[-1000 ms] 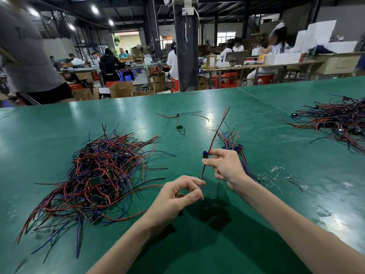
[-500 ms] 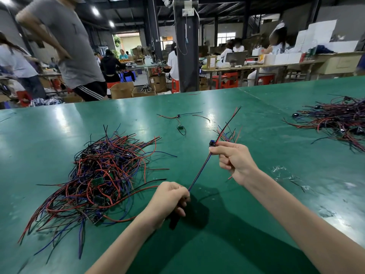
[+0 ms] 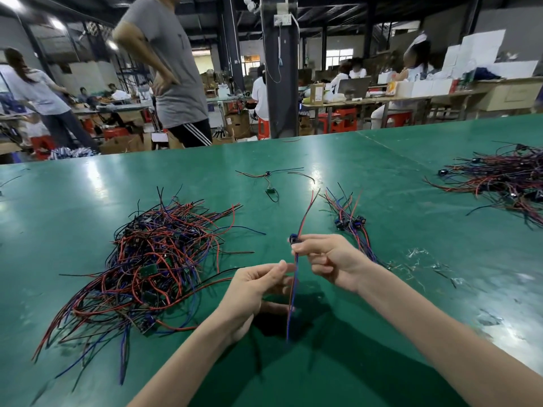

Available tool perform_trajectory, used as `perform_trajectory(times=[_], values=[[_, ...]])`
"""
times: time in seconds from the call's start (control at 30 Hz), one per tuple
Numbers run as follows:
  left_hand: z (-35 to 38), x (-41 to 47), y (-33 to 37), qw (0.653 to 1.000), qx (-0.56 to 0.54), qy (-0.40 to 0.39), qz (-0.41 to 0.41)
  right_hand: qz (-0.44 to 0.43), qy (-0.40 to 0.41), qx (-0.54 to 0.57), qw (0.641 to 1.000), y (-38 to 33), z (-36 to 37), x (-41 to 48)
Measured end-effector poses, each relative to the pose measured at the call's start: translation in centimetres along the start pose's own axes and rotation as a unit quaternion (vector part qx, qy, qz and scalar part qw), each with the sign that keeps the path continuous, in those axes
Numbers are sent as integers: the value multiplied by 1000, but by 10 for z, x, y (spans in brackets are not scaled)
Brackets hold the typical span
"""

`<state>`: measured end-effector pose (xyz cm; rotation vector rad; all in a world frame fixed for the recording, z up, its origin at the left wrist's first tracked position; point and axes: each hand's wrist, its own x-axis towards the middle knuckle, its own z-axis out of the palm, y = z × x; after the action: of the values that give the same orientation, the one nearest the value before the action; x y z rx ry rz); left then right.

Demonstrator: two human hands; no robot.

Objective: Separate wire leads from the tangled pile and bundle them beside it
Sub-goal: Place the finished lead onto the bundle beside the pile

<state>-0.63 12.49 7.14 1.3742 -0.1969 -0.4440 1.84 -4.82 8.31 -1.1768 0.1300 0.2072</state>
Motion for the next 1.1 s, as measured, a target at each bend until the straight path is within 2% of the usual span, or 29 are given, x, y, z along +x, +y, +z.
perform_trajectory(times=[0.23, 0.47, 0.63, 0.77, 0.9, 1.03, 1.1], values=[[3, 0, -2, 1000, -3, 9, -24, -52, 24, -57, 997, 12, 7, 3], [10, -7, -6, 997, 30, -63, -37, -78, 131, -30, 988, -8, -16, 7], [15, -11, -10, 996, 4, -78, -39, -93, 86, -72, 989, -18, -15, 5], [17, -9, -9, 994, -40, -86, -45, -124, 108, -106, 981, -58, -37, 9], [16, -6, -7, 992, -59, -95, -51, -82, 184, -269, 942, -87, -66, 24], [14, -6, -7, 990, -65, -108, -56, -51, 260, -421, 868, -79, -88, 47], [14, -5, -8, 991, -74, -107, -41, -47, 279, -461, 841, -71, -94, 53]])
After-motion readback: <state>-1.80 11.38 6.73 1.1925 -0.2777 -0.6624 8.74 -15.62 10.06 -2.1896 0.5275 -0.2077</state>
